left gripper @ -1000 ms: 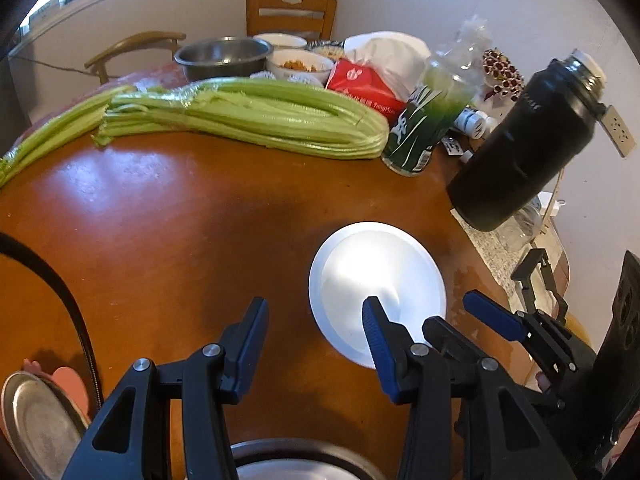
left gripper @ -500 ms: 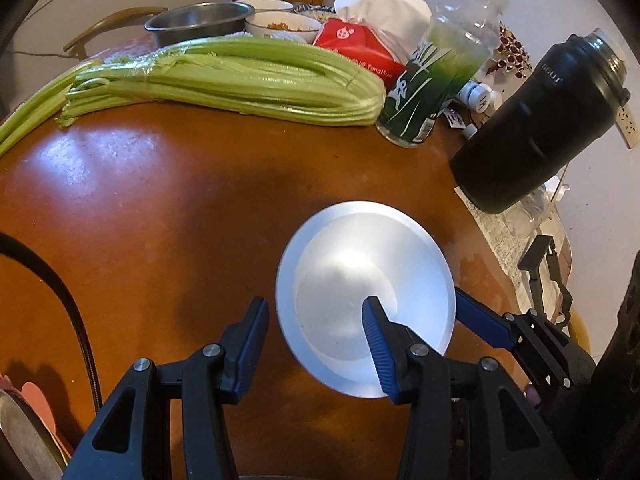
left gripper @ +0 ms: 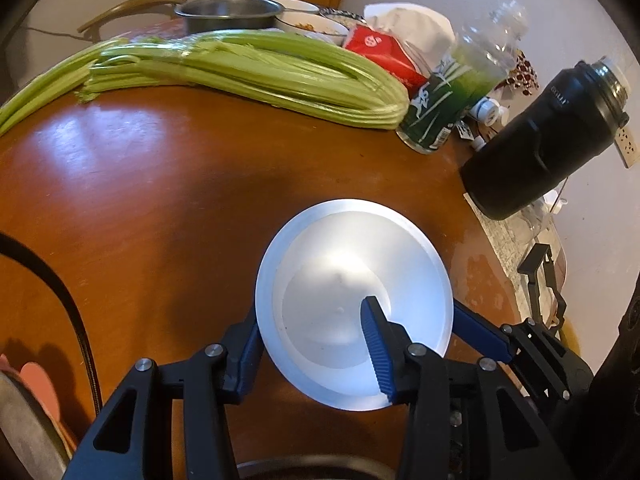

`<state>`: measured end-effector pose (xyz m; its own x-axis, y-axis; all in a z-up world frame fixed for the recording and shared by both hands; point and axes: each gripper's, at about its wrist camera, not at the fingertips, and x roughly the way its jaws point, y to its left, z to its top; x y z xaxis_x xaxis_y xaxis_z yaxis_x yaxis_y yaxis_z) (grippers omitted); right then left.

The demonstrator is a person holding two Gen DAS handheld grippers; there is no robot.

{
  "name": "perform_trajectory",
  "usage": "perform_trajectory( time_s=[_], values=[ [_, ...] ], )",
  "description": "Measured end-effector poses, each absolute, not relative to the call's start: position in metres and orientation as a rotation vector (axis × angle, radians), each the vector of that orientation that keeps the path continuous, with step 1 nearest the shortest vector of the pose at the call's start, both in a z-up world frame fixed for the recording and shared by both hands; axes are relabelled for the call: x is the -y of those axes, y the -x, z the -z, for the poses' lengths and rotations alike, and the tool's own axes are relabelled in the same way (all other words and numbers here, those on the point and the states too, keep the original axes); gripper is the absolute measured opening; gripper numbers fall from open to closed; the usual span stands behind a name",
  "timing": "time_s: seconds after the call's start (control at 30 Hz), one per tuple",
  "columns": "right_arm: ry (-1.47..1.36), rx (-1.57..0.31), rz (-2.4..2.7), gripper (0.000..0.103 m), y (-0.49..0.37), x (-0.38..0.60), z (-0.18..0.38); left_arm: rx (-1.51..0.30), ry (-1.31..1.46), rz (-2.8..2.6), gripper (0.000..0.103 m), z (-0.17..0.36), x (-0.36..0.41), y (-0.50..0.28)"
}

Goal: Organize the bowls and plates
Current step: 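Carry the red-printed bowl over the steel bowl and lower it inside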

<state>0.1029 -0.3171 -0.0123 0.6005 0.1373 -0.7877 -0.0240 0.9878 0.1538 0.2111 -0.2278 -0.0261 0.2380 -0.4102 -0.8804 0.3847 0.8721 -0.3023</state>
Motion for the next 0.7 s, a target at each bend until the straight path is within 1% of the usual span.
perform_trajectory(
  time_s=[0.27, 0.7],
  values=[
    [-0.111, -0.868, -0.134, 0.048, -0.098, 0.297, -0.011, -1.13, 0.039, 0.522, 0.047, -0.006, 0.201, -0.195],
    [-0.087, -0.779, -0.209, 0.048, -0.058, 0.265, -0.058, -1.027, 0.053, 0.507, 0.047, -0.049, 0.166, -0.154]
  ],
)
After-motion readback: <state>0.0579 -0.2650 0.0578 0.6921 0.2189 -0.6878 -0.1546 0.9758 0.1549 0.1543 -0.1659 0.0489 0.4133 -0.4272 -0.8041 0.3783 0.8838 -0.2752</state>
